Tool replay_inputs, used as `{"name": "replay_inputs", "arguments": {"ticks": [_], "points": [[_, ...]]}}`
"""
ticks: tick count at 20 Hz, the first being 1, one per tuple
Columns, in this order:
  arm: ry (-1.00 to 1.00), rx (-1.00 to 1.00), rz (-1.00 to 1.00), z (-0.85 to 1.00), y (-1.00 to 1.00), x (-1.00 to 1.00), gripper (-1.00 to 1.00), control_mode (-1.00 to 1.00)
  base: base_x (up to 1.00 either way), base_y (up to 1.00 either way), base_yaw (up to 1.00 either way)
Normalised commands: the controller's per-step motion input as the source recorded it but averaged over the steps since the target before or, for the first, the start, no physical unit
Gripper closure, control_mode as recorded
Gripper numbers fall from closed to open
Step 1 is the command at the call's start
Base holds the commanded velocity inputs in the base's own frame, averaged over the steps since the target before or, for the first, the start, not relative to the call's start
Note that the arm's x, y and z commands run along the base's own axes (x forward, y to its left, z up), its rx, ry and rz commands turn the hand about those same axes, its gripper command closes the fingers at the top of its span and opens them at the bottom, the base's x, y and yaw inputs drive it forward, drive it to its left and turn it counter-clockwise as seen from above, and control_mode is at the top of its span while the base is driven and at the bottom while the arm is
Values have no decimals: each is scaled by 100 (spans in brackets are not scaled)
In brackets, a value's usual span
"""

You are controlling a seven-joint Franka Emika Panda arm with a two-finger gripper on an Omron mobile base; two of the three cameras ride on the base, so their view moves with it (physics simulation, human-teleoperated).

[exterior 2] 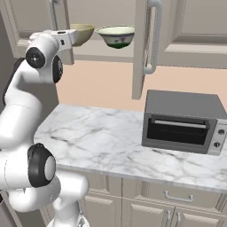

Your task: Move the bowls from the cabinet to the plates on the dining table.

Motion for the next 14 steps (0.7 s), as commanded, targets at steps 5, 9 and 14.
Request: {"name": "replay_inputs", "arguments": {"ticks": [5, 9, 14], "points": [[-29, -7, -5, 1, 60, -100, 100, -100, 0, 0, 0], [-27, -6, -5, 0, 57, -100, 100, -100, 0, 0, 0], [-25, -6, -6, 1, 72, -100, 100, -100, 0, 0, 0]]}}
